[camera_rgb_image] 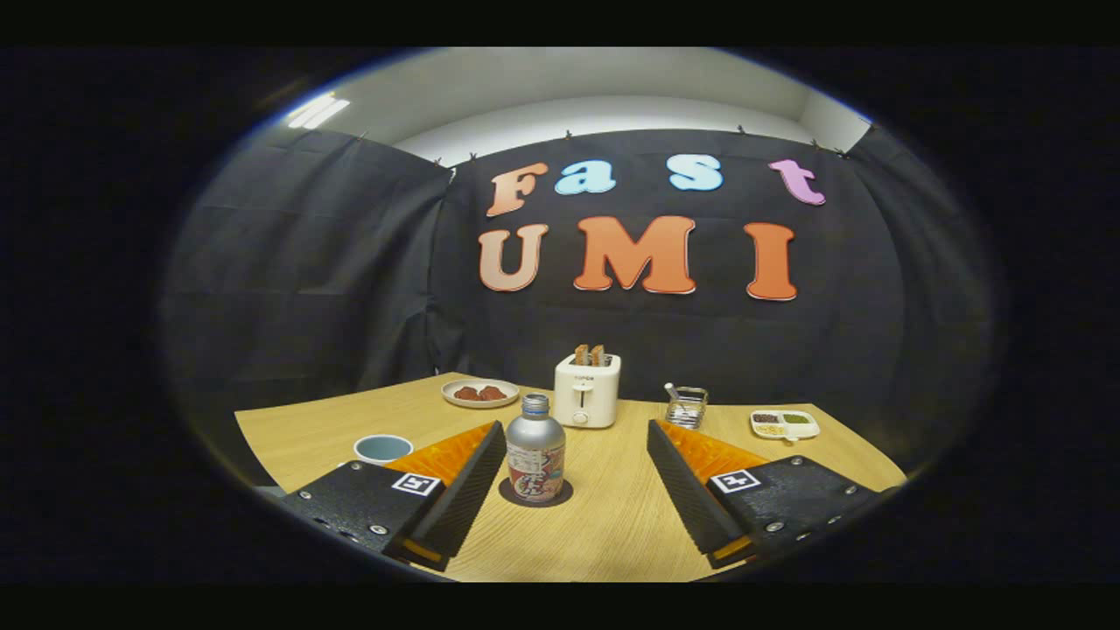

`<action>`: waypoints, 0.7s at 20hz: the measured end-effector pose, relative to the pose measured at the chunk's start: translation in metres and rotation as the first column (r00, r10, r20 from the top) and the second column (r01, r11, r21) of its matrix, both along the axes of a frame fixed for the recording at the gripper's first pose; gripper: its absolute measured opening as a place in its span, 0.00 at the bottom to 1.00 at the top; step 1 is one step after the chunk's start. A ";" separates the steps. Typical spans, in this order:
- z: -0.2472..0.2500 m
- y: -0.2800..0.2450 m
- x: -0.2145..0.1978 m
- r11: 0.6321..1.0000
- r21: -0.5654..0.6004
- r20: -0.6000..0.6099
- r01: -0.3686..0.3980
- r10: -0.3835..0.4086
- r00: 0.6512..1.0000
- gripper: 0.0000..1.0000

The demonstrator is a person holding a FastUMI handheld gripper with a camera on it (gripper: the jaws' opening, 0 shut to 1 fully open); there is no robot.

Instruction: Take the bottle from table, then pour the juice into the cup, finally place the bottle on the coaster

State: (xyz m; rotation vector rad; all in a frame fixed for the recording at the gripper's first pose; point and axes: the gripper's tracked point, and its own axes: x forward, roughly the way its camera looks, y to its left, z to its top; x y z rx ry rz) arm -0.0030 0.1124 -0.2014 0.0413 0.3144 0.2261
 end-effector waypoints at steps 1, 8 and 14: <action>0.014 -0.006 -0.005 1.000 0.011 0.018 0.014 -0.014 1.000 0.96; 0.067 -0.060 -0.031 0.989 -0.004 0.113 0.148 -0.146 0.983 0.96; 0.080 -0.094 -0.049 0.966 -0.016 0.146 0.259 -0.254 0.956 0.96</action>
